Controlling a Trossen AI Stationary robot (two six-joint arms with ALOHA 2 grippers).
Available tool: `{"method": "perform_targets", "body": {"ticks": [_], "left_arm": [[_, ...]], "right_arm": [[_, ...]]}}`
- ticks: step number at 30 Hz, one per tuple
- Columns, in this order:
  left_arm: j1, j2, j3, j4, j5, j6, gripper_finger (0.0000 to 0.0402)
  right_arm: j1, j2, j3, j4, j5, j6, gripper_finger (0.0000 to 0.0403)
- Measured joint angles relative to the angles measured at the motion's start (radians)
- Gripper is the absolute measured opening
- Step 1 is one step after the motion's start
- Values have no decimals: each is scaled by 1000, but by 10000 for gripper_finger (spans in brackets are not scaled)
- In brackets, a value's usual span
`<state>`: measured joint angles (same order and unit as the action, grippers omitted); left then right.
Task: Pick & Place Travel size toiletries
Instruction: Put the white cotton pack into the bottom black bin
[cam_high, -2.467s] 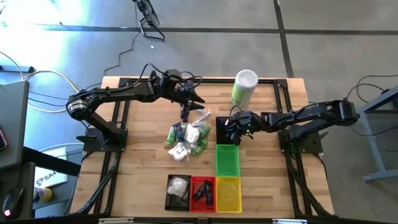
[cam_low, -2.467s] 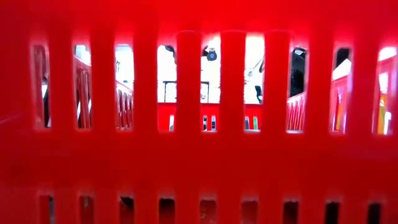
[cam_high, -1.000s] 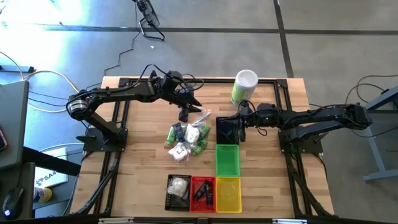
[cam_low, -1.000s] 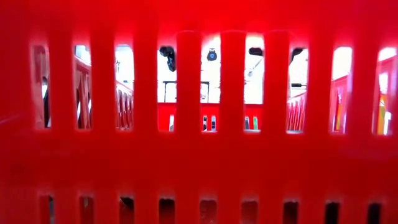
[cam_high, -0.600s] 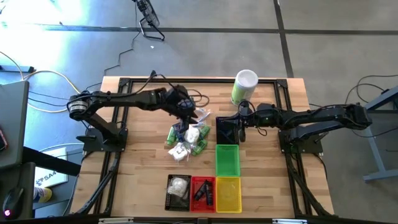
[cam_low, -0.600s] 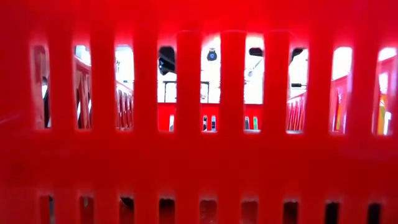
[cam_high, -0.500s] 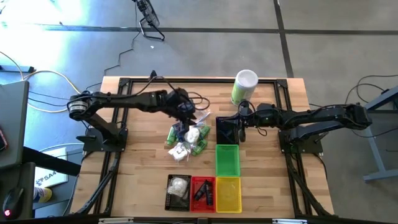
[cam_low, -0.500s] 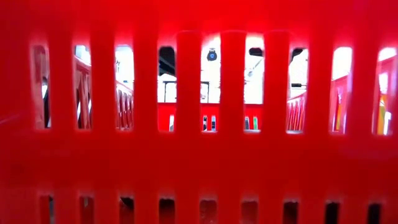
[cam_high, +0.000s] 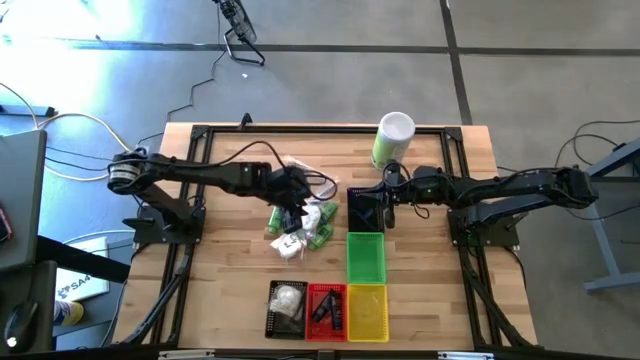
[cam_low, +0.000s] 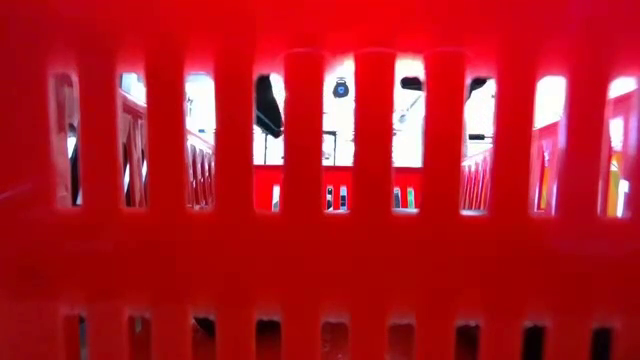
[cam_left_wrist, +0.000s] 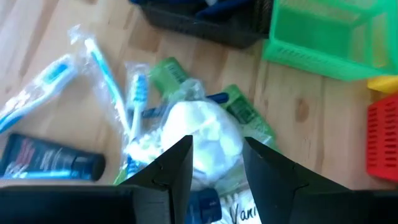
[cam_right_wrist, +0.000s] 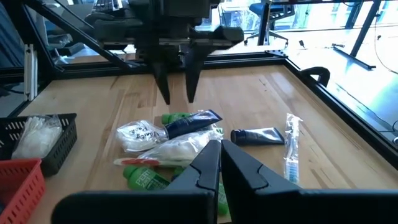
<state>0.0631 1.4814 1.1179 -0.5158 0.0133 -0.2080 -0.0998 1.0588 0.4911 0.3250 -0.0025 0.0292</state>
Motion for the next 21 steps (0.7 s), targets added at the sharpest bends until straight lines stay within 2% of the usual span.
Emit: {"method": "perform_targets", "body": {"ticks": [6, 12, 16, 21], "left_arm": [[-54, -20, 0, -39, -103, -7, 138], [-59, -20, -4, -24, -111, 21, 138], [-57, -32, -87, 72, -101, 44, 138], [-57, -113, -202, 176, -88, 26, 138]], "right_arm": [[0, 0, 0, 0, 2, 0, 8], [0, 0, 0, 5, 3, 0, 8], [0, 0, 0, 10, 3, 7, 8], [0, 0, 0, 28, 3, 26, 8]]}}
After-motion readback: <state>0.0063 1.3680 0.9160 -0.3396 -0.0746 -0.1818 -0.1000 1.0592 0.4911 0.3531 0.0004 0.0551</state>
